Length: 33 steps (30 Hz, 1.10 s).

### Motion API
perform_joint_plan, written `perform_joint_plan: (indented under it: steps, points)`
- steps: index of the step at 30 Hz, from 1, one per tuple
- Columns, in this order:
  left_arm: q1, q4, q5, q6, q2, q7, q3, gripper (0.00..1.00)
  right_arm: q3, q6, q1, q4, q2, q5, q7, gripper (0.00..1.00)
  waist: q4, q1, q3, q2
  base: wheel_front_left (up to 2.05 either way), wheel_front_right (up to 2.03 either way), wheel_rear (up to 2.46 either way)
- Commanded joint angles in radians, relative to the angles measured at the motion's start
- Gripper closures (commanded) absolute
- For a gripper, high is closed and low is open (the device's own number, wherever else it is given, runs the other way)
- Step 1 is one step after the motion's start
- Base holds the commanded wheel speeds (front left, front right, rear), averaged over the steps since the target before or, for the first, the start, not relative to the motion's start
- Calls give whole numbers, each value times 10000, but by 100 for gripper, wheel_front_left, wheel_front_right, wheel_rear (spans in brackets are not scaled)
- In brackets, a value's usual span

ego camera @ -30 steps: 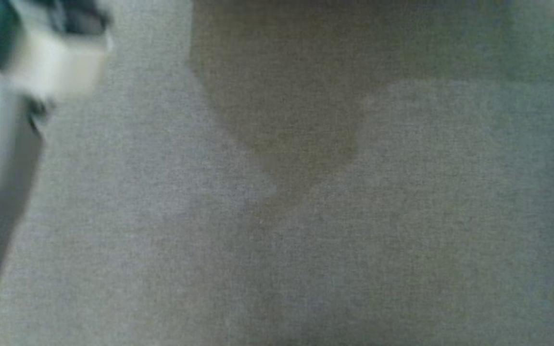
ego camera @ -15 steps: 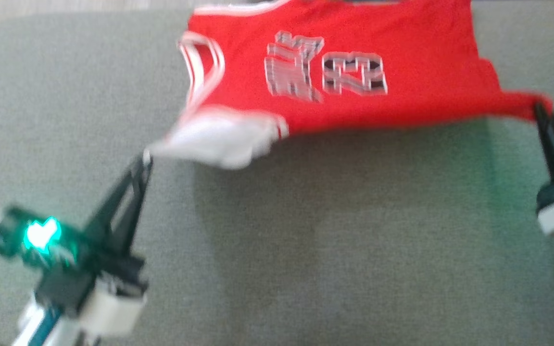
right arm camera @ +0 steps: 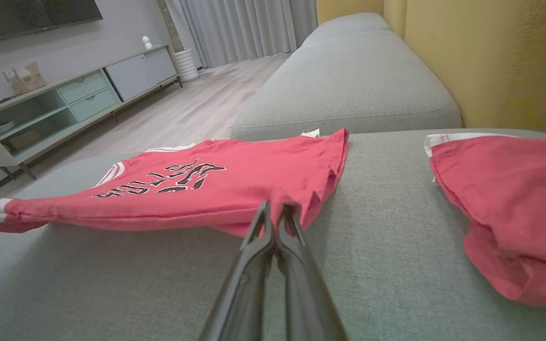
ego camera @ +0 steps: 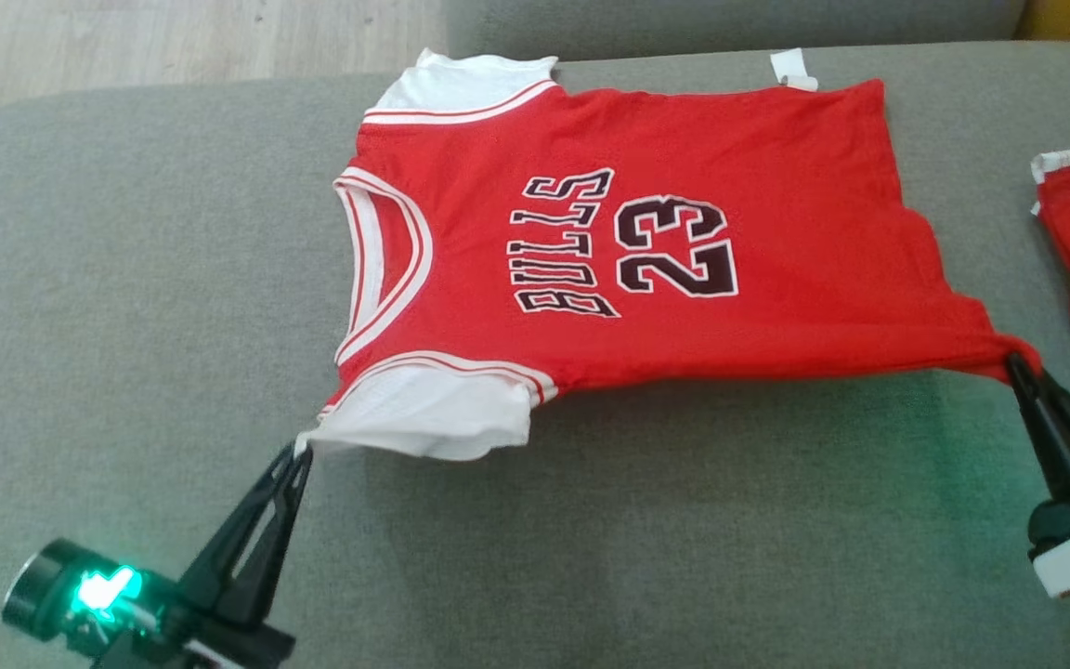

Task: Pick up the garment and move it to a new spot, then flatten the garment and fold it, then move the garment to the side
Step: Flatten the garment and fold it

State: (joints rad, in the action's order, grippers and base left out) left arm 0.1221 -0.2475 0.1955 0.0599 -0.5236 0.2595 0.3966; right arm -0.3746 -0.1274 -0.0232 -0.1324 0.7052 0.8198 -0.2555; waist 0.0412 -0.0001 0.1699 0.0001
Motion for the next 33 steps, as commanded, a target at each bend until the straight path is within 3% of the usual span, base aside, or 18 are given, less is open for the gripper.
perform_joint_plan:
  steps: [1, 15, 23, 28, 33]
  points:
    - [-579, -282, -17, -21, -124, 22, -477, 100, 97, -33, -21, 271, 327, -76, -62, 100, -14, 1, 32, -1, 0, 0, 0]
    - [-4788, 1707, -905, -780, 869, 22, -651, 100, -51, -33, -1729, -304, 21, -147, -62, 100, -200, 1, 1361, -1, 0, 0, 0]
    - [-7448, 3404, -1381, -1132, 1296, 22, -632, 100, -1056, -33, -3514, -1085, 168, -258, -62, 100, -313, 1, 2244, -1, 0, 0, 0]
    - [-8546, 4647, -1724, -1197, 1492, 22, -456, 100, -1563, -33, -4463, -1576, 33, -181, -63, 100, -396, 1, 2639, -1, 0, 0, 0]
    - [-9174, 5462, -2003, -947, 1579, 22, -382, 100, -1641, -33, -5190, -2056, -169, -239, -63, 100, -481, 1, 2845, -1, 0, 0, 0]
